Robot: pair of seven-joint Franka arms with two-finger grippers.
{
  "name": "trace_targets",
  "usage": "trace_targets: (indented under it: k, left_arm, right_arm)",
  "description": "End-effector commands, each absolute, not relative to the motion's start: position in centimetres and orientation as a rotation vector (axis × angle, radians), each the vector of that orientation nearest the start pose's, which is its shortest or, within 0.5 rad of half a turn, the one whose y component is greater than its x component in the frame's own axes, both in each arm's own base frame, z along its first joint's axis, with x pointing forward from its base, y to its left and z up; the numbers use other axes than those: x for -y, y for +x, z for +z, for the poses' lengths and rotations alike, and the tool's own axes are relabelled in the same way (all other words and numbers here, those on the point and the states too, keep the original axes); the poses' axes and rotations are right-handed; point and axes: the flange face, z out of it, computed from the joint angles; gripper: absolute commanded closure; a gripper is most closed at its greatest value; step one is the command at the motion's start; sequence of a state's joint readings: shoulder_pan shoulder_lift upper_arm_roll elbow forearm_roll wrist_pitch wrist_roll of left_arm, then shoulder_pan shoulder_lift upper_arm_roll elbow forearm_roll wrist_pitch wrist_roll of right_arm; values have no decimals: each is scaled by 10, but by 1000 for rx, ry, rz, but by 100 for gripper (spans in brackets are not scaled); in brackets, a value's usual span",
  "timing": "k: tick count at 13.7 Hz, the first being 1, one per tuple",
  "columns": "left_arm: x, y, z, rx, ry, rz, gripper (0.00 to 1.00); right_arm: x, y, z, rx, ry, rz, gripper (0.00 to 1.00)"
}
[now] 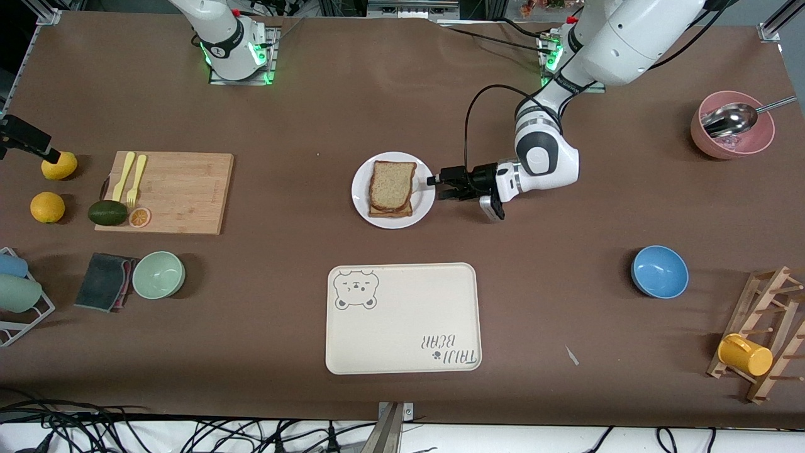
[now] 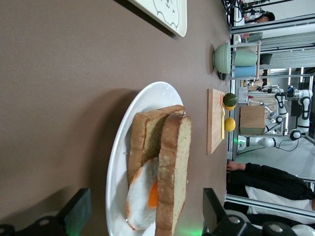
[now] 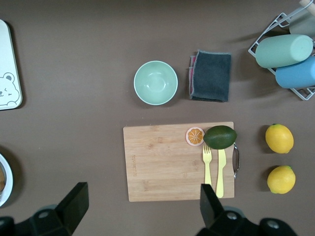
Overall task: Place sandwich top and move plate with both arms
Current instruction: 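Reach the left gripper to the rim of the white plate, then grasp the plate rim with the left gripper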
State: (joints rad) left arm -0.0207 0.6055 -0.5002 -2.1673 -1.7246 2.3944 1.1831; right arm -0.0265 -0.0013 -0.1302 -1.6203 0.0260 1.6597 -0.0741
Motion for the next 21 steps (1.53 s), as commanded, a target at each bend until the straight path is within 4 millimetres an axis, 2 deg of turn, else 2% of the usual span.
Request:
trace_targets:
  k: [1, 6, 16, 21]
  left_arm:
    - [293, 437, 116, 3, 2003, 86, 1]
    - [302, 430, 112, 14, 2019, 107, 3]
    - [306, 426, 106, 18, 2020, 96, 53]
    - [304, 423, 96, 46, 2018, 140, 67]
  right_arm:
    - [86, 549, 614, -146, -3109, -74, 0]
    - [86, 548, 613, -146, -3109, -67, 0]
    - [86, 549, 612, -146, -3109, -60, 0]
    - [86, 549, 612, -146, -3109, -60, 0]
